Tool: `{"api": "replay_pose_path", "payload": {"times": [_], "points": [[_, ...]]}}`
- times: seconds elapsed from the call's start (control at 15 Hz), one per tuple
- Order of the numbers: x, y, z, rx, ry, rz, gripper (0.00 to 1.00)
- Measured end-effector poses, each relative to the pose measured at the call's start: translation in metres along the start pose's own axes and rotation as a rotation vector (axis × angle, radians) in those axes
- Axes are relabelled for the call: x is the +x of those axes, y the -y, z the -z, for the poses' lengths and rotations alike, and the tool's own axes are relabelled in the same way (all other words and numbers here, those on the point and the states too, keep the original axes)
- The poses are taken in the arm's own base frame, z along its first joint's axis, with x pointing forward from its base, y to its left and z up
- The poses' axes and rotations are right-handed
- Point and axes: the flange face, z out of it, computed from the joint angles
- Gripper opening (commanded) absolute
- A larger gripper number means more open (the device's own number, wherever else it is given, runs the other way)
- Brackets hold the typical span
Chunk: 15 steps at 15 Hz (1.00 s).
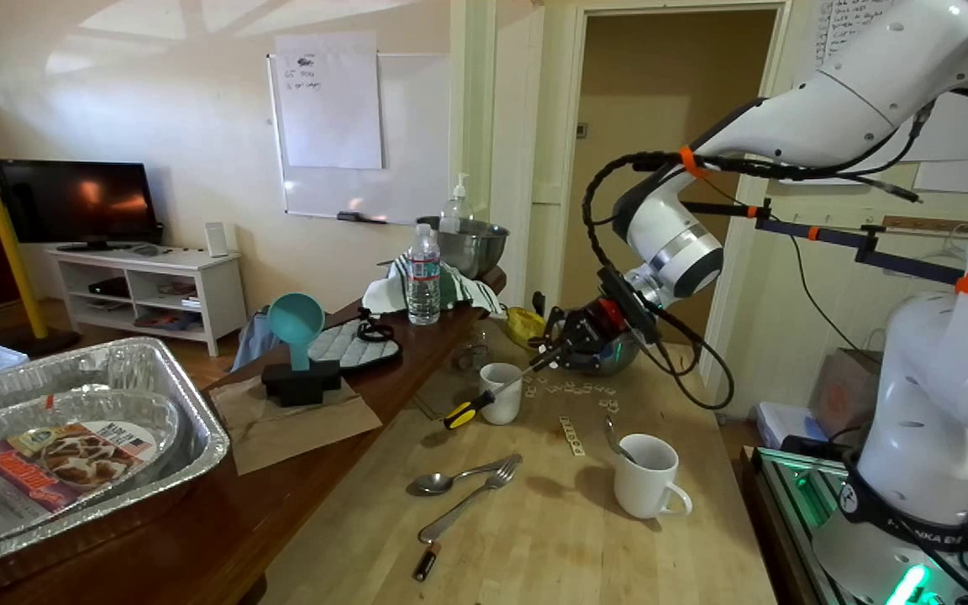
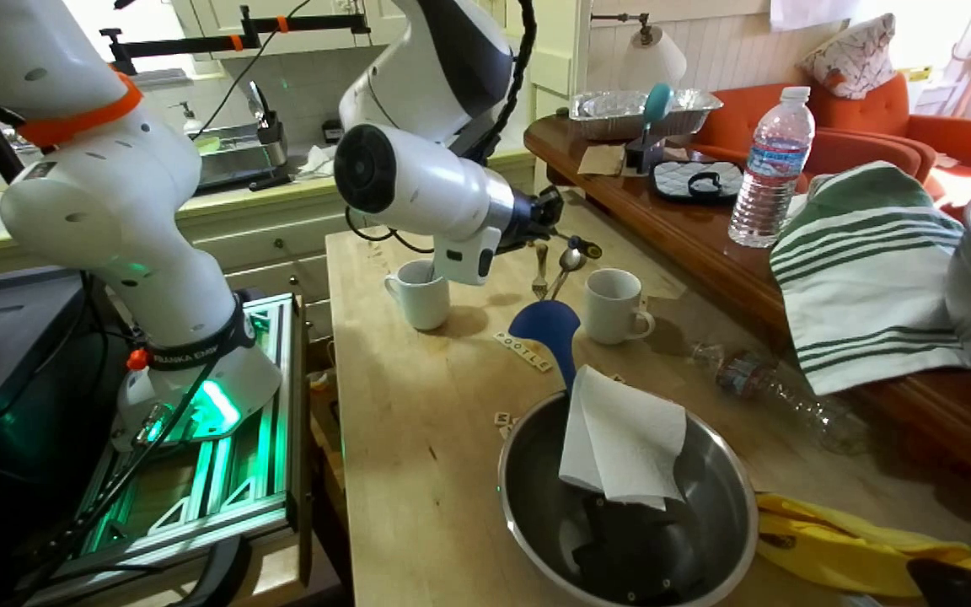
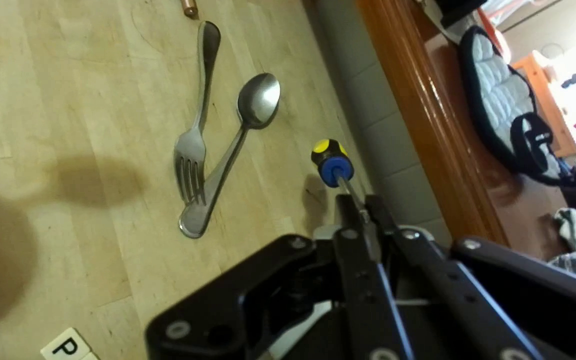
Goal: Move the screwdriver, which is in the cup, to the table
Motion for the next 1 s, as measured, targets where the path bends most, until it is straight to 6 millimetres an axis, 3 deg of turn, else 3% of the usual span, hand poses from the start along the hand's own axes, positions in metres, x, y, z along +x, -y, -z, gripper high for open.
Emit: {"api": "replay_pose_path", "payload": {"times": [0.4, 1.0], "points": [[0.017, -0.03, -0.021, 0.066, -0.043, -0.258, 0.02], [0.033, -0.054, -0.038, 0.047, -0.073, -0.492, 0.02]]}}
